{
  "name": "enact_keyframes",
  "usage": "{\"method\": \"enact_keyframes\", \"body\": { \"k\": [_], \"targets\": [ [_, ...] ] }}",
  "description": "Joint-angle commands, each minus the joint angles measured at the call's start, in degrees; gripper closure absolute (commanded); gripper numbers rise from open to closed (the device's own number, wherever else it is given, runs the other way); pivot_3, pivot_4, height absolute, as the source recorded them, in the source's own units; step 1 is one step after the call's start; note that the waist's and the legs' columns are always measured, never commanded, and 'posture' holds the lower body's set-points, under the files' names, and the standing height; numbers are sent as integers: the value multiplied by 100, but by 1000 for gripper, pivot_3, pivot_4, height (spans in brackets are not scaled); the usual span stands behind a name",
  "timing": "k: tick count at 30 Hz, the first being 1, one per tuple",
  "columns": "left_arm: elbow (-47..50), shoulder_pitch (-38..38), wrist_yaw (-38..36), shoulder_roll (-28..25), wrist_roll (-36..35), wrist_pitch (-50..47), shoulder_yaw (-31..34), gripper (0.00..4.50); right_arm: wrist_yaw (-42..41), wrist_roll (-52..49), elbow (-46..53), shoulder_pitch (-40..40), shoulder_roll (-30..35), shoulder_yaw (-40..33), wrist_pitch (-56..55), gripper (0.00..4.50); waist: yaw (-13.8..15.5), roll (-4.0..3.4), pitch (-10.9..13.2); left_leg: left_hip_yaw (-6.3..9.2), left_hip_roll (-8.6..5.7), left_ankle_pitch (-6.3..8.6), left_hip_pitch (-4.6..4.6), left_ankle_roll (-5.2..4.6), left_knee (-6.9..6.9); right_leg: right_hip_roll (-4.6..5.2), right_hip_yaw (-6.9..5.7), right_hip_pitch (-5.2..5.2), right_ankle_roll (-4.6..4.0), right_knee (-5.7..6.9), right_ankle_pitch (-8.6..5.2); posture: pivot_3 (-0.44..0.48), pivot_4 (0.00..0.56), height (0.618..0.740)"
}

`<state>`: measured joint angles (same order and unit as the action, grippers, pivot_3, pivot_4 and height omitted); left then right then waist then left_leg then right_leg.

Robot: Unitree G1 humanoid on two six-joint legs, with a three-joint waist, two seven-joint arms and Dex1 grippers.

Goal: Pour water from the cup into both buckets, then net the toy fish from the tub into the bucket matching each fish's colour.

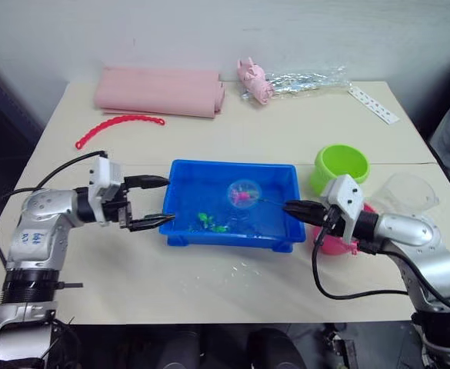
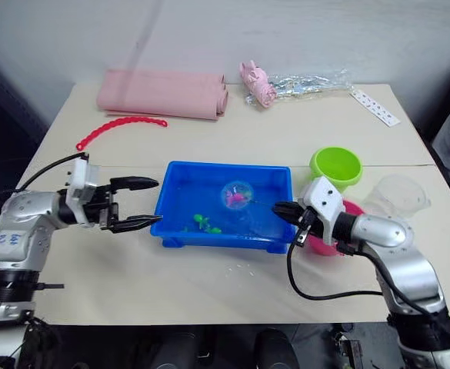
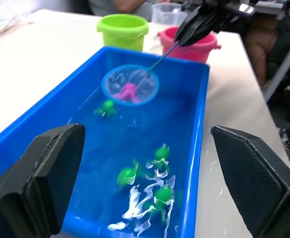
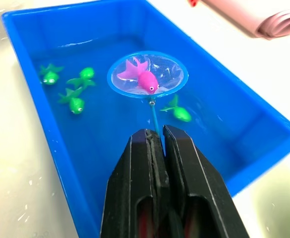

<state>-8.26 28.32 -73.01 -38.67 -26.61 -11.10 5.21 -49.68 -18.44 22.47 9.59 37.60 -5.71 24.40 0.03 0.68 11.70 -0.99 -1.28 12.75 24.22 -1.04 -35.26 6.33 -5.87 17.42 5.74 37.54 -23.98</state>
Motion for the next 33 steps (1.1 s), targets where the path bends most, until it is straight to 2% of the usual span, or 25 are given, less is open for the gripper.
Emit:
{"method": "enact_keyframes", "body": {
  "k": [1,4,12,15,19,24,26,30,33],
  "targets": [
    [-46,303,-103,183,-54,7,-160,35,-13,-488,675,-307,64,-600,-146,4500,12,0,0,0,1,0,0,0,0,-1,-1,0,0,-1,0,0,150,740],
    [-145,468,-144,351,-92,8,-225,35,9,-886,1044,-620,132,-1029,4,4500,11,0,0,0,-1,-1,0,-2,-1,-1,-4,-2,0,-2,0,0,150,740],
    [-165,767,-73,877,-191,-73,-326,35,188,-2200,2271,-2152,284,-3269,504,4500,124,1,-1,0,-1,-3,0,-6,-2,-4,-5,-10,0,-9,0,0,150,740],
    [-302,825,-114,1037,-185,-64,-372,35,140,-2158,2266,-2884,213,-4403,381,4500,153,1,-1,1,-3,-6,-2,-10,-6,-5,-6,-15,0,-10,0,0,150,740],
    [-354,855,-202,1200,-163,-27,-467,35,-66,-1927,2071,-3590,64,-5088,-24,4500,149,1,-1,4,-7,-7,-9,-14,-8,-6,-7,-33,1,-17,1,0,150,740],
    [-452,970,-196,1429,-99,78,-538,35,-446,-1097,1544,-4294,-237,-5205,-1156,4500,142,1,-1,6,-7,-7,-12,-14,-9,-7,-6,-34,1,-26,1,0,150,740],
    [-480,994,-177,1504,-66,139,-574,35,-322,-655,1161,-4273,-406,-5057,-1773,4500,132,0,-2,2,-7,-7,-14,-14,-11,-8,-8,-35,1,-35,1,0,150,740],
    [-478,1011,-132,1584,-37,191,-595,35,-245,896,408,-4443,-461,-4607,-3768,4500,133,-2,-3,1,-6,-7,-19,-14,-10,-8,-3,-37,1,-45,1,0,150,740],
    [-436,982,-105,1602,-32,203,-609,35,16,1328,131,-4389,-484,-4413,-4562,4500,130,-3,-3,1,-6,-7,-20,-14,-8,-8,-2,-38,1,-45,1,0,150,740]
  ]
}}
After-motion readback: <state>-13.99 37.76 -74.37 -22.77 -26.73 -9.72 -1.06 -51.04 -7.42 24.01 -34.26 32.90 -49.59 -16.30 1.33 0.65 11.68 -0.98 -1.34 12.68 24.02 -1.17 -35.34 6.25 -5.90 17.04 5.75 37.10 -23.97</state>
